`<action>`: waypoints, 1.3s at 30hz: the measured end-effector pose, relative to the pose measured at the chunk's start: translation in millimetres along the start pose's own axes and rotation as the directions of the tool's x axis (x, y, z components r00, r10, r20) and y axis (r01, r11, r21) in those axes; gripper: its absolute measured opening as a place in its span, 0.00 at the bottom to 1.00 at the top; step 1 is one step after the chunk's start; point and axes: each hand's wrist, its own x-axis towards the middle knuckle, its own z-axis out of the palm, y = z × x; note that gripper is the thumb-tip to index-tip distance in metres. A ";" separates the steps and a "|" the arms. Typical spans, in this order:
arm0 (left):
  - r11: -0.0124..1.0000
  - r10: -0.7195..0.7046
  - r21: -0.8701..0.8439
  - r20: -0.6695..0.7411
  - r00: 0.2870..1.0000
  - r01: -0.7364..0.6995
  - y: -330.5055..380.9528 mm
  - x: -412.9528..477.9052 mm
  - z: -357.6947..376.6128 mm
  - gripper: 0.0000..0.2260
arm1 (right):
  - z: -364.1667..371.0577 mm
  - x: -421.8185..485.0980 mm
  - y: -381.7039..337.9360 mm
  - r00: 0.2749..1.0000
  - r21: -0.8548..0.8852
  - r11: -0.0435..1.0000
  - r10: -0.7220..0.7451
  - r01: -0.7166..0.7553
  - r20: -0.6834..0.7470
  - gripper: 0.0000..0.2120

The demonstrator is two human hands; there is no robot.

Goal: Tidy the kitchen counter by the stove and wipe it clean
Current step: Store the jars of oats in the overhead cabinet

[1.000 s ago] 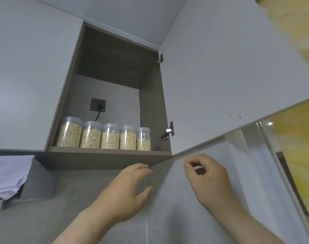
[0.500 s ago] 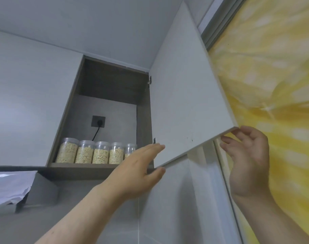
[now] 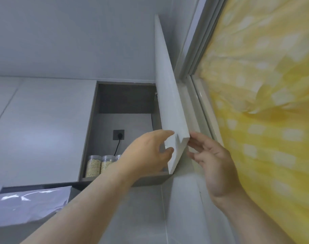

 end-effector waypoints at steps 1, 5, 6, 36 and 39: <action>1.000 -0.021 0.007 0.016 1.000 0.021 -2.2 -1.2 -6.8 0.22 | 3.8 0.7 3.5 1.000 -0.016 1.000 0.007 -0.006 0.023 0.22; 0.983 -0.106 -0.147 0.042 0.993 0.111 -15.9 -6.3 -33.0 0.18 | 24.4 3.7 18.5 0.995 -0.057 0.997 0.065 -0.060 0.076 0.21; 0.974 -0.124 -0.190 0.031 0.992 0.127 -21.3 -7.8 -38.9 0.16 | 30.5 4.6 21.9 0.994 -0.052 0.997 0.069 -0.065 0.086 0.21; 0.766 -0.230 0.586 -0.133 0.964 0.263 -266.6 -87.0 -10.5 0.29 | 143.7 46.1 224.7 0.842 -0.816 0.407 0.176 0.410 0.511 0.30; 0.773 -0.082 0.617 -0.133 0.988 0.147 -287.8 -90.5 4.8 0.27 | 144.2 47.5 248.8 0.855 -0.834 0.354 0.147 0.424 0.497 0.30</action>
